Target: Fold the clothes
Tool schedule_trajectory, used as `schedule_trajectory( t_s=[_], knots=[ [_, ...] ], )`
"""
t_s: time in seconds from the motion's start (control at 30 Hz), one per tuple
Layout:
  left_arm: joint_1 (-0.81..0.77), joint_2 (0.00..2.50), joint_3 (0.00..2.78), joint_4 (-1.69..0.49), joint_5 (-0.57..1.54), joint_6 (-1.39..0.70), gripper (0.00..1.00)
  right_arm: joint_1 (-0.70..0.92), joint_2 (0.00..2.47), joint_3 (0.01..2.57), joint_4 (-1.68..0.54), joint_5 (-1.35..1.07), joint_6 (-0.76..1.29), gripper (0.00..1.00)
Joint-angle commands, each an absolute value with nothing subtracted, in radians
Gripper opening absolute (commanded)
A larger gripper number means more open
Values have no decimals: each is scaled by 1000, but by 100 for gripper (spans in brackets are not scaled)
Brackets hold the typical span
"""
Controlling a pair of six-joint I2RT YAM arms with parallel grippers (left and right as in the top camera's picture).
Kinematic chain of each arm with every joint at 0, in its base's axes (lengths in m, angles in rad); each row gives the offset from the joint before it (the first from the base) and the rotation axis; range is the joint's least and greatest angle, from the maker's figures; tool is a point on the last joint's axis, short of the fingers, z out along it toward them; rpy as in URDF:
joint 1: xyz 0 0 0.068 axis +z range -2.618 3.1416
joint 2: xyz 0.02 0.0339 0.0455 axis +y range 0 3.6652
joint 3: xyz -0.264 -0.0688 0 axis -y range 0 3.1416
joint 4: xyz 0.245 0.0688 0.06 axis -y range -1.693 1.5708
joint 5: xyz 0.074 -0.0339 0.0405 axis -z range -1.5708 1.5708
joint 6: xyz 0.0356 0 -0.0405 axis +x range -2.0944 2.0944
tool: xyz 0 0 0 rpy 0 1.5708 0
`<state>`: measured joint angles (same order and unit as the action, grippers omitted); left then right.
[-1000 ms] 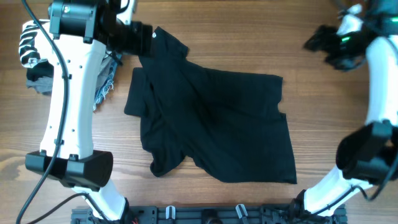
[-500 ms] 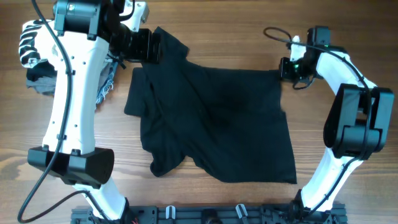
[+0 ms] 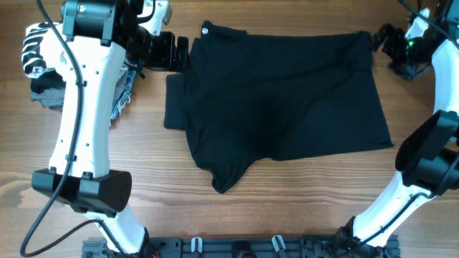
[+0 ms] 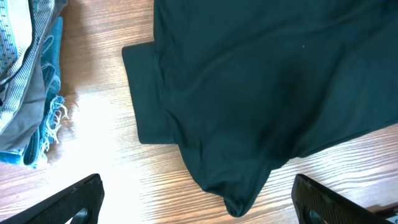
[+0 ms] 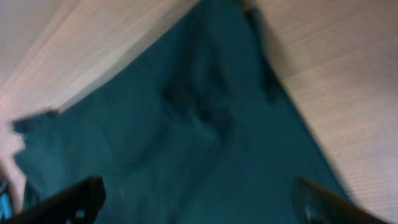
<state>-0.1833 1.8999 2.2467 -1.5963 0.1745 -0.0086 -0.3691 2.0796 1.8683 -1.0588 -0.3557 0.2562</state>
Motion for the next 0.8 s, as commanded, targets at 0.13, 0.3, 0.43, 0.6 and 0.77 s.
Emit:
schedule_trajectory(
  t_s=[0.13, 0.3, 0.43, 0.6, 0.77],
  knots=[
    [-187, 1908, 2244, -1660, 189, -5, 96, -469, 2039, 1522, -1044, -34, 559, 100],
    [-188, 1908, 2244, -1681, 183, -5, 95, -578, 2039, 1360, -987, -71, 501, 94],
    [-188, 1908, 2239, -1684, 214, -12, 90, -577, 2037, 1304, -931, -150, 465, 10],
    [-188, 1908, 2172, -1685, 312, -15, 82, -665, 1860, 1411, -1055, -123, 436, 4],
    [-299, 1888, 2084, -1685, 329, -15, 72, -701, 1680, 1411, -1063, -101, 429, 23]
  ],
)
